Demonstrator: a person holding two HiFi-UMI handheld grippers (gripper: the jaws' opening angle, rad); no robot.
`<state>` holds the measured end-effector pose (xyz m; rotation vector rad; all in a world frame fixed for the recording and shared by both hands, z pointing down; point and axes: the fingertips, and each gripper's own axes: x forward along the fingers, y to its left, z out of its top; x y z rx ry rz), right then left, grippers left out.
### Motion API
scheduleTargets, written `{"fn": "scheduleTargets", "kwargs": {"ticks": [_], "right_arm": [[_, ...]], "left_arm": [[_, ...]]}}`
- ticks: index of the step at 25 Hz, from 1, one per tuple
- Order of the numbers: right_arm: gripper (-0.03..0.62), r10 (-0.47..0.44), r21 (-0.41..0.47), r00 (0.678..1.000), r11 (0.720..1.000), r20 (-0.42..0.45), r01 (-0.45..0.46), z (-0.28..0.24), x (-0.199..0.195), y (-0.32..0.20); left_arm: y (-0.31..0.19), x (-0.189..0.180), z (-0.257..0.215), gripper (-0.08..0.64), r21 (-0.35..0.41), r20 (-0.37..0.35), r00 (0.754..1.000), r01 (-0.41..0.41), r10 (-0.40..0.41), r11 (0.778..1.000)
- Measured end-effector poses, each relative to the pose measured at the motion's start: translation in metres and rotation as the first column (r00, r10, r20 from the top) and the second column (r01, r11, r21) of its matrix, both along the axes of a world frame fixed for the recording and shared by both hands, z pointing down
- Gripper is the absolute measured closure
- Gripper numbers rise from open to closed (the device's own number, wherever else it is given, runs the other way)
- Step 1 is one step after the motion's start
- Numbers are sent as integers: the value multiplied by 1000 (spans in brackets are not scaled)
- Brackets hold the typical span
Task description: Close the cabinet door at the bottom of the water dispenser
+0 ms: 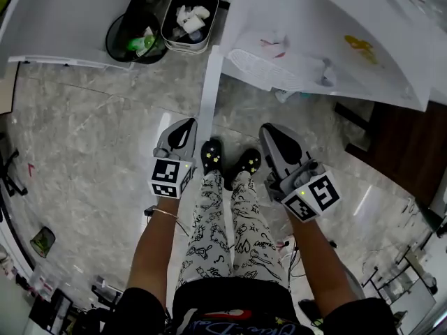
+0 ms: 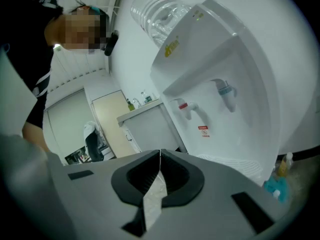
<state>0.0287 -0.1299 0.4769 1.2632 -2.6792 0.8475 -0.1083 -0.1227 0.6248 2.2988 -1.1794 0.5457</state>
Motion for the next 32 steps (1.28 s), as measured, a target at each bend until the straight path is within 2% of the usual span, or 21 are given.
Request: {"fn": "scheduleTargets", "kwargs": {"ticks": [3,7,11,14,17,23,32], "right_arm": [[575,-60,6,998,998,-28,60,15,-3,2],[575,27,-5,999,1000,17,-27,22,4,-10],[575,88,25,993,996,73,-90,7,7,-19],[575,85,34,993,996,77,-88,0,7,-18],[575,89,39,993,995,83,-92,-5,15,-16],[575,140,17,986,990,90,-142,3,37,-13],[575,199,-3,978,980,70,-199,18,76,-1]], "left_arm": [[1,-2,29,561,-17,51,999,-16,17,1000],[6,-3,63,561,-72,100,994,-47,54,996],[14,8,83,561,-116,145,979,-128,145,985],[22,19,87,563,-127,128,974,-169,185,978],[27,31,87,563,-138,74,978,-182,193,974],[31,72,87,560,-144,14,965,-256,260,956],[21,163,87,560,-118,-47,921,-389,386,914]]}}
